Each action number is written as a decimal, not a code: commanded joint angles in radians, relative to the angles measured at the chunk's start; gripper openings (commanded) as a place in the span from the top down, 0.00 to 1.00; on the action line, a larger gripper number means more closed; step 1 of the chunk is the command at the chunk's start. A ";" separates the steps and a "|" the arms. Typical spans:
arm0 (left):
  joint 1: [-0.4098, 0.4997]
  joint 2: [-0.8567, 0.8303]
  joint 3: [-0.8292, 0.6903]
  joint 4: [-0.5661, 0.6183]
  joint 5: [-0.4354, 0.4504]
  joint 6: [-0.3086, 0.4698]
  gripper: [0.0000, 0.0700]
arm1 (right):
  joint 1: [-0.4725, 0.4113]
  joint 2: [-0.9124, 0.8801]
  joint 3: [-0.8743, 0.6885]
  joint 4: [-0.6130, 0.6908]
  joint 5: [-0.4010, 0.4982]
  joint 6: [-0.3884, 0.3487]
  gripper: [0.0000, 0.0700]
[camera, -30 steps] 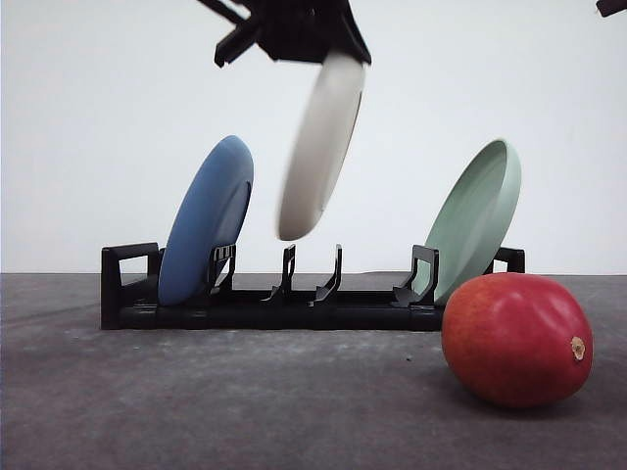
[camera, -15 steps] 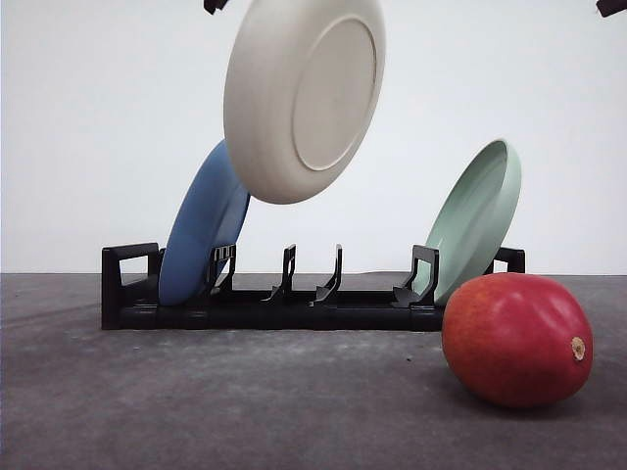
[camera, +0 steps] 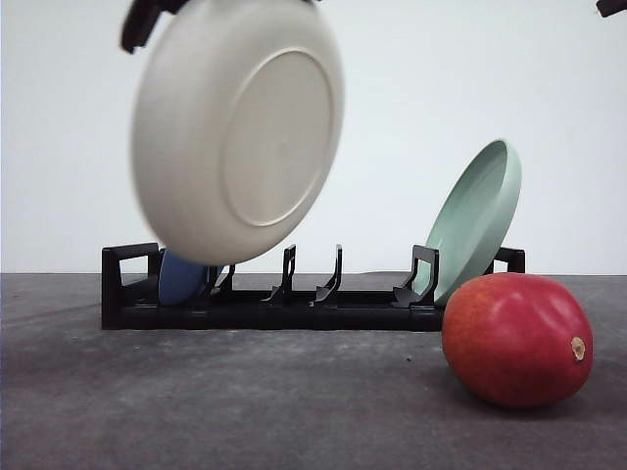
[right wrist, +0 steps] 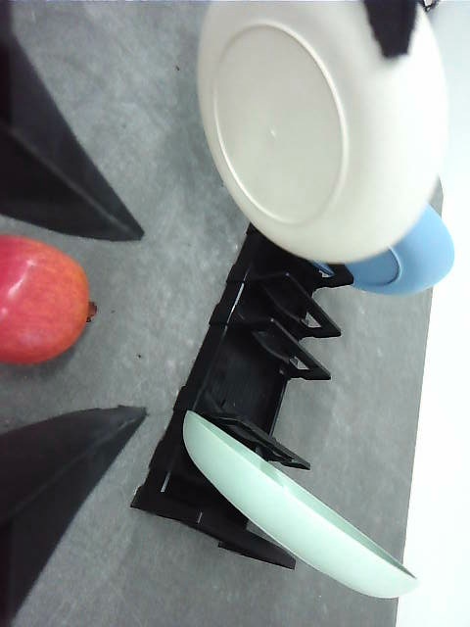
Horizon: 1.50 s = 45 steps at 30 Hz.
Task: Place pomegranate in white plate
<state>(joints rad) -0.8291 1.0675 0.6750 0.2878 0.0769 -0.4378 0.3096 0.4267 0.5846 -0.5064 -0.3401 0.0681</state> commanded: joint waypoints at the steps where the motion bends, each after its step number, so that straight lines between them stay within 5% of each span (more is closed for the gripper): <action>1: -0.010 -0.023 -0.016 0.021 -0.002 0.004 0.98 | 0.004 0.002 0.018 0.008 -0.001 0.011 0.52; 8: -0.013 -0.142 -0.123 -0.013 0.018 0.069 0.98 | 0.004 0.002 0.018 0.008 -0.001 0.011 0.52; 19: -0.107 -0.126 -0.124 -0.213 0.079 0.536 0.98 | 0.004 0.002 0.018 0.008 -0.001 0.011 0.52; 27: -0.177 -0.003 -0.124 -0.214 0.072 0.819 0.98 | 0.005 0.003 0.018 0.008 -0.001 0.011 0.52; 39: -0.275 0.210 -0.124 -0.159 -0.157 0.977 0.98 | 0.004 0.003 0.018 0.004 -0.001 0.011 0.52; 45: -0.304 0.282 -0.123 -0.112 -0.167 0.998 0.98 | 0.004 0.003 0.018 0.004 -0.001 0.011 0.52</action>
<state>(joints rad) -1.1214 1.3333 0.5446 0.1569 -0.0837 0.5403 0.3096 0.4267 0.5850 -0.5095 -0.3401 0.0681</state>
